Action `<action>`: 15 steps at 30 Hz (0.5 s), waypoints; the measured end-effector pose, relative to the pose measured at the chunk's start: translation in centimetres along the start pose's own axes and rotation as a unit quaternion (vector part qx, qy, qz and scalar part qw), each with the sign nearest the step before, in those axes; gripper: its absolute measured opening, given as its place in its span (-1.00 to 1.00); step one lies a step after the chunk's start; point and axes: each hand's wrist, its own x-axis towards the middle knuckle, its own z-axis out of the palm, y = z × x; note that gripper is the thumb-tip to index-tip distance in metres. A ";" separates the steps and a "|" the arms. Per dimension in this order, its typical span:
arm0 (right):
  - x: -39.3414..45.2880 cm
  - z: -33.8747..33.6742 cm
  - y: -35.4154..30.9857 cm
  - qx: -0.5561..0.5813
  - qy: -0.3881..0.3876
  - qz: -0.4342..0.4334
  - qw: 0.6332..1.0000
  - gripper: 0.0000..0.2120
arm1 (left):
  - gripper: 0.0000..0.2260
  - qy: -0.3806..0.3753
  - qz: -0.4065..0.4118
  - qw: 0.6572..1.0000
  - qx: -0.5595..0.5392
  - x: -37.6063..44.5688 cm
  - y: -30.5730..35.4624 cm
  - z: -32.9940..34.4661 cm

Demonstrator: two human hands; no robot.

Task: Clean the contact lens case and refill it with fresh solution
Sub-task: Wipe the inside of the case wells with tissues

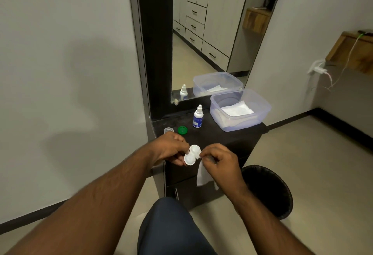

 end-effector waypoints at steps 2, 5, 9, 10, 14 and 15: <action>0.3 -0.1 -0.3 0.006 0.001 -0.004 1.000 -0.83 | -0.95 -0.006 0.002 1.000 -0.001 0.1 -0.1 -0.1; 0.5 0.5 -0.4 -0.004 -0.059 -0.014 0.998 -0.83 | -0.94 -0.020 0.006 1.000 -0.012 0.0 -0.3 -0.3; -0.2 0.9 -0.3 -0.020 -0.049 -0.011 0.999 -0.86 | -0.93 -0.012 0.017 1.000 -0.001 0.0 -0.3 -0.2; -0.4 0.9 -0.4 -0.025 -0.047 -0.017 0.998 -0.87 | -0.93 -0.009 0.019 1.000 0.003 -0.1 -0.3 -0.2; -1.1 1.0 -0.2 -0.028 -0.034 -0.040 0.998 -0.88 | -0.94 -0.010 0.018 1.000 0.010 -0.2 -0.2 -0.1; -1.1 1.1 -0.1 -0.030 -0.027 -0.034 0.999 -0.88 | -0.95 -0.012 0.018 1.000 0.010 -0.2 -0.2 -0.2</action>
